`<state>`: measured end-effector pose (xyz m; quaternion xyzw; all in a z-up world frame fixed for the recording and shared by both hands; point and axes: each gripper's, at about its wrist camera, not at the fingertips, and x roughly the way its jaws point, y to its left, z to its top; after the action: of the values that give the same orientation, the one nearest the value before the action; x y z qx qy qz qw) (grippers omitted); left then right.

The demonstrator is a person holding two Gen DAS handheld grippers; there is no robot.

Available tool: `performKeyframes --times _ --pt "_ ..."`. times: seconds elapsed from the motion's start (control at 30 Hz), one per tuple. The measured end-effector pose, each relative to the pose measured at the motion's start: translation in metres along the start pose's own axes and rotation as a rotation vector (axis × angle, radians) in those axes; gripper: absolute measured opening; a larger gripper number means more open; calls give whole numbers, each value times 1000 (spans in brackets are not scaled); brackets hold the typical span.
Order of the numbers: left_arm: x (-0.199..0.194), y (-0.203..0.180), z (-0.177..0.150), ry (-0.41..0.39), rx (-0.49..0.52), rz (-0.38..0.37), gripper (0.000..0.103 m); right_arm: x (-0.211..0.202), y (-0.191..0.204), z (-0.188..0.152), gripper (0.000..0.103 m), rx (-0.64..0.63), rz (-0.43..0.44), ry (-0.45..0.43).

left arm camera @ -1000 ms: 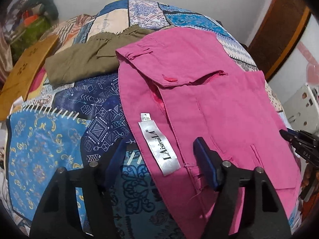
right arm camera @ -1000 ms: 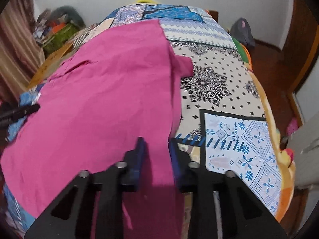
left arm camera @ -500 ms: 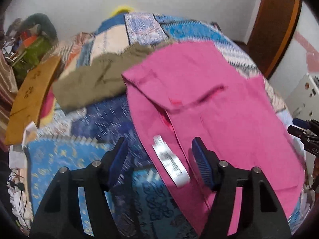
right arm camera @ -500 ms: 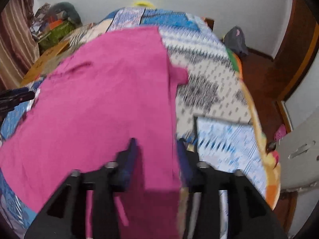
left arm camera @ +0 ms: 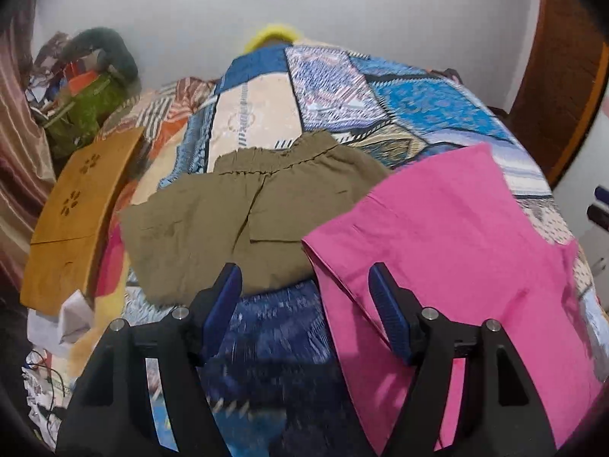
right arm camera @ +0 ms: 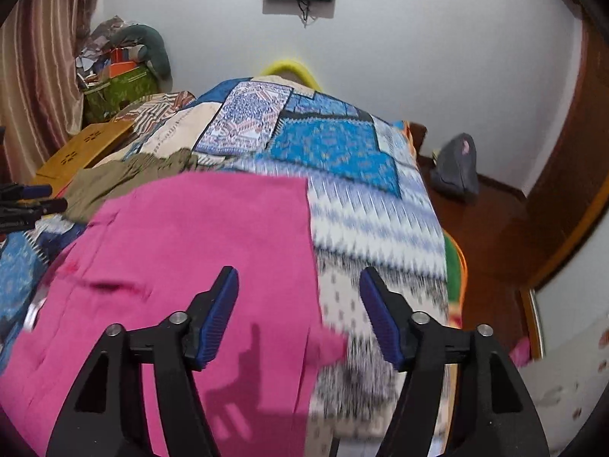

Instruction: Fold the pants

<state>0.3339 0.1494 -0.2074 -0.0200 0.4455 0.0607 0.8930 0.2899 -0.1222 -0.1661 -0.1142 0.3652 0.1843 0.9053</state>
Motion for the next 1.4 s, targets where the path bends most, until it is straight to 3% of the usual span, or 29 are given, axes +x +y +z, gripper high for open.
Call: performKeyframes --times 0.13,0.27,0.63,0.83,0.87,0.9,1.13,1.4 --pt "45 5 7 51 -1 -13 69 43 -4 21 64 -17 10 18" --pt "76 9 12 97 -17 -77 69 85 -8 38 64 -31 35 43" --pt "105 14 13 127 -22 -157 62 159 -4 58 63 -41 126 125" --pt "107 5 11 101 7 -151 35 163 -8 54 62 -1 184 91" --pt "107 3 11 101 14 -155 24 163 -8 53 58 3 193 84" --pt "107 0 11 100 21 -149 21 162 -7 53 55 0 199 82" --pt "102 -8 14 87 77 -100 8 162 6 68 8 -47 166 119" --pt "58 3 44 -7 40 -105 7 120 1 87 6 -18 103 13"
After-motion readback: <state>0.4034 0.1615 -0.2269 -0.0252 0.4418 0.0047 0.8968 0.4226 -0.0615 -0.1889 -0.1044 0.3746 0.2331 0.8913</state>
